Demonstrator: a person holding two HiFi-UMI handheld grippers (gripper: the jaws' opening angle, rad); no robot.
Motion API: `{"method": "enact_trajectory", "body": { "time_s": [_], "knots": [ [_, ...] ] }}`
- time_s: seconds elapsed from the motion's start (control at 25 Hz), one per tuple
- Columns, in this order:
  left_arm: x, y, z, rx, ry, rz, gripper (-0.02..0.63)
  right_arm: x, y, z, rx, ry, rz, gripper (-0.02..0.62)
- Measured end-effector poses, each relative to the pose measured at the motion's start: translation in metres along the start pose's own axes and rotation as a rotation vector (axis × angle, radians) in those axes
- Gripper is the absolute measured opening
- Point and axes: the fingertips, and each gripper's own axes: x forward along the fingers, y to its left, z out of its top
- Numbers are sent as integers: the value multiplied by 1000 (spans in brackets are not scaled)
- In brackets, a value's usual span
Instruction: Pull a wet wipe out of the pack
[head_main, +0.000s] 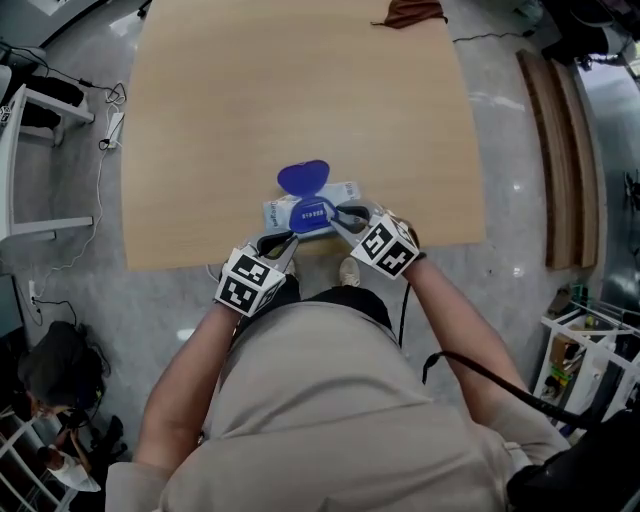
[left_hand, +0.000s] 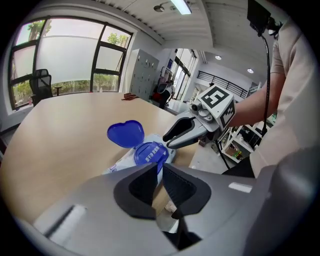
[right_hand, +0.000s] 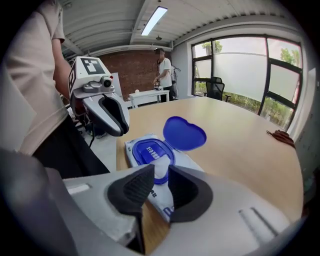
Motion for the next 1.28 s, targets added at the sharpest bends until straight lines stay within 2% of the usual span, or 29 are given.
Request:
{"method": "enact_trajectory", "body": {
  "time_s": [0.32,0.68,1.04,1.28],
  "knots": [
    [24,14,-18,3,55,-31,35,20,1,1,-101,84,21,77],
    [33,16,-25,12,69,-54,35,28,5,-1,-175,149,36,70],
    [33,17,-28,23,85,-64,34,33,11,-3,-191,161,30,11],
    [36,21,-31,23,92,-70,28,33,10,-2,-155,154,22,6]
  ]
}}
